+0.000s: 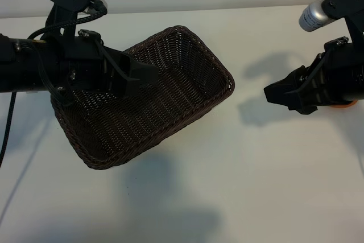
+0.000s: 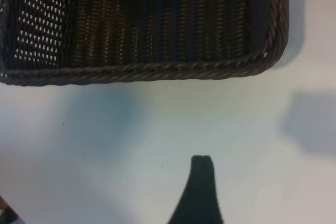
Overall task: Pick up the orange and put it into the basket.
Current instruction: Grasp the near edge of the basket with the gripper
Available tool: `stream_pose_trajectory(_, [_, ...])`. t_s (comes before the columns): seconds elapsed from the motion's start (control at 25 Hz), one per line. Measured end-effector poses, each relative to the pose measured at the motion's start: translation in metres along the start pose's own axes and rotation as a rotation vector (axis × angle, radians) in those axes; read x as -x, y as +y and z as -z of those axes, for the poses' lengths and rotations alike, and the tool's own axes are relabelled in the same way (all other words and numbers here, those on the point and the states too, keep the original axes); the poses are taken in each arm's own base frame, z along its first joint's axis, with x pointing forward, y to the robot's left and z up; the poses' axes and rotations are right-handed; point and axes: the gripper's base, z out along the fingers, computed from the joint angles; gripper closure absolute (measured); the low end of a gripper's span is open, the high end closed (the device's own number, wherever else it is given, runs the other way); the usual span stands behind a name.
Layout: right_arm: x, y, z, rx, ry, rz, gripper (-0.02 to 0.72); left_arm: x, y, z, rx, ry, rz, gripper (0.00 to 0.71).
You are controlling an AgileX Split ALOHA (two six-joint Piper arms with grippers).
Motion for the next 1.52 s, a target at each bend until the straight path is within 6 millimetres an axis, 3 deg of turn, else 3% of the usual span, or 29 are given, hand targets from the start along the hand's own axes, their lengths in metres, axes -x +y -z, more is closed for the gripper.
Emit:
stream_pose_trajectory(1.24, [0.000, -0.001, 0.000, -0.006, 0.004, 0.009, 0.110, -0.002, -0.004, 0.000, -0.041, 0.025, 0.011, 0.126])
stream_pose_trajectory(1.52, [0.000, -0.001, 0.000, -0.006, 0.004, 0.010, 0.110, 0.004, -0.008, 0.024, 0.012, -0.018, 0.089, 0.126])
